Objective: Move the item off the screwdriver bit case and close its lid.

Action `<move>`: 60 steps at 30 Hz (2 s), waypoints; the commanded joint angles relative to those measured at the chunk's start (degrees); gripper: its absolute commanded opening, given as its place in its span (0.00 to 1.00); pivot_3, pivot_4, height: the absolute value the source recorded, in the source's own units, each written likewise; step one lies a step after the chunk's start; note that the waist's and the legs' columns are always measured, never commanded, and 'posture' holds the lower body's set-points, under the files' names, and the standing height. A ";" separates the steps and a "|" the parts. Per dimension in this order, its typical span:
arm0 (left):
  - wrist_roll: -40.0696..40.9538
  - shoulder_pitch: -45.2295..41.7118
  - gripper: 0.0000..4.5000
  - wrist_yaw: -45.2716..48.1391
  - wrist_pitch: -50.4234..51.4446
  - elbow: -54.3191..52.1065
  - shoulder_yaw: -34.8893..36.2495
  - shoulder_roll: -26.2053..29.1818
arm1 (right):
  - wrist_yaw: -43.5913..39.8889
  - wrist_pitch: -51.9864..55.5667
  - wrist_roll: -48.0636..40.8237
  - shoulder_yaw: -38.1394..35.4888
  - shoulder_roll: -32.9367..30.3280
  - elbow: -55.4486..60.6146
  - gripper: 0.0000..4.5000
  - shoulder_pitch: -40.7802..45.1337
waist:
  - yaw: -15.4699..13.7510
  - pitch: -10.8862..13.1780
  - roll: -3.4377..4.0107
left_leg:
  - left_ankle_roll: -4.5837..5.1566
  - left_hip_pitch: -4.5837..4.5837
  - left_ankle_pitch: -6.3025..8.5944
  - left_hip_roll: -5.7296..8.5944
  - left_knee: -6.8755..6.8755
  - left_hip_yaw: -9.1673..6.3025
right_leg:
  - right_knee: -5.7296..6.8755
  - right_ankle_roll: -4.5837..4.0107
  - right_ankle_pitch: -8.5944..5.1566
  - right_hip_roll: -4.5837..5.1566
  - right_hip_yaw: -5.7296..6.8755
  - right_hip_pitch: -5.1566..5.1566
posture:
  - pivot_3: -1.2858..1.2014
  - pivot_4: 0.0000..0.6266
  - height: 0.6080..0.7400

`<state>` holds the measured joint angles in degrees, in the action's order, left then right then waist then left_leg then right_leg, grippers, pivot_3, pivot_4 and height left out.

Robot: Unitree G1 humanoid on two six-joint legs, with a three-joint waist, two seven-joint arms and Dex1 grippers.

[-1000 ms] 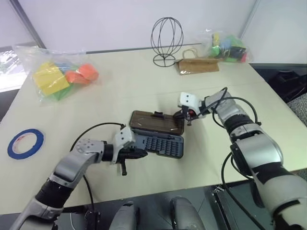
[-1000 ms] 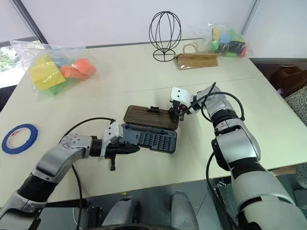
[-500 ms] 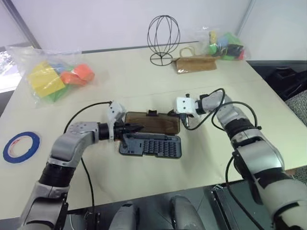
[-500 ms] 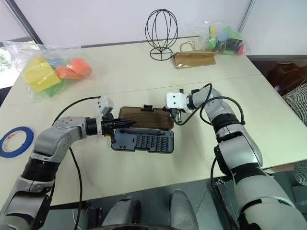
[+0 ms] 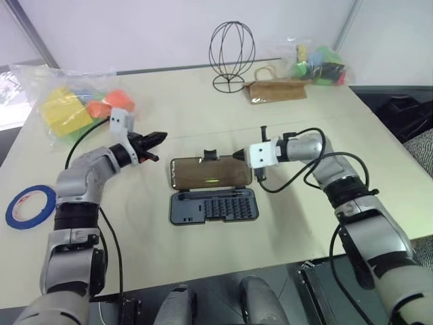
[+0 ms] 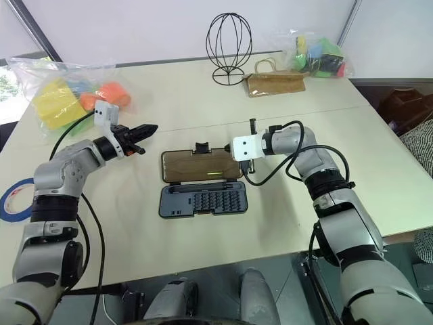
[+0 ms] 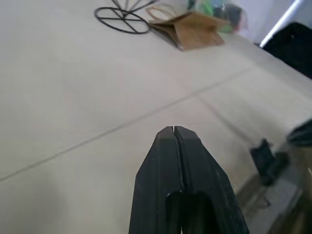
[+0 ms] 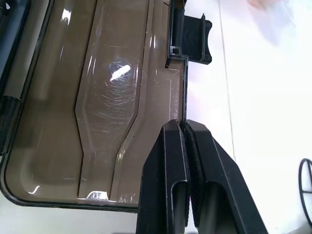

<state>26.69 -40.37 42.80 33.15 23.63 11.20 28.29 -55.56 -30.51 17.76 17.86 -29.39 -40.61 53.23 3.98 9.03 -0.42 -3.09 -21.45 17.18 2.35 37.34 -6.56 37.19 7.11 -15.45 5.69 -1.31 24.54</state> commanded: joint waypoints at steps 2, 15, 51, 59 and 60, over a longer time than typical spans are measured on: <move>-3.20 -0.37 0.00 1.47 -4.52 4.14 -1.95 -0.18 | 0.59 0.96 -0.79 -0.36 -0.84 4.73 0.01 -0.12 | 0.00 0.00 0.00 | -0.01 -0.01 0.00 0.00 0.00 -0.01 | 0.00 0.00 0.00 0.00 0.01 0.00 | 0.52 0.24 1.00; -7.19 2.84 0.00 14.90 -6.56 4.95 -11.41 -0.69 | 0.57 4.63 -1.91 -1.03 -1.98 11.36 0.01 -1.56 | -0.04 0.00 0.00 | -0.02 -0.03 -0.01 0.02 0.00 0.00 | 0.00 0.00 0.00 0.00 0.01 0.00 | 0.52 0.24 1.00; 5.57 10.16 0.00 22.21 13.35 -27.78 -11.02 8.83 | -10.24 67.75 -33.11 -24.33 -23.59 65.26 0.99 -26.49 | -2.26 0.04 -0.06 | 0.05 -0.08 0.03 -0.01 0.10 0.01 | 0.00 0.00 0.00 0.01 -0.02 -0.04 | 0.52 0.24 1.00; 5.80 13.55 0.00 23.57 14.09 -32.27 -15.59 10.69 | -4.27 77.28 -42.00 -28.73 -22.49 68.82 0.99 -25.40 | -3.07 0.04 -0.06 | 0.05 -0.04 0.03 -0.03 0.11 0.07 | 0.00 0.00 0.00 0.00 -0.04 -0.06 | 0.52 0.24 1.00; 5.22 13.38 0.00 23.89 13.37 -31.34 -16.38 10.84 | -3.27 78.14 -43.03 -28.31 -21.77 69.32 0.99 -24.95 | -3.14 0.04 -0.07 | 0.06 -0.04 0.03 -0.02 0.11 0.07 | 0.00 0.00 0.00 0.00 -0.04 -0.07 | 0.52 0.24 1.00</move>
<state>32.65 -26.66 65.93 47.91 -7.26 -4.52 38.36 -60.42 46.42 -22.96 -9.38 -51.92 26.37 26.96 0.84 9.08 -0.49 -3.04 -21.50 17.21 2.32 37.45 -6.49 37.18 7.11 -15.45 5.69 -1.35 24.47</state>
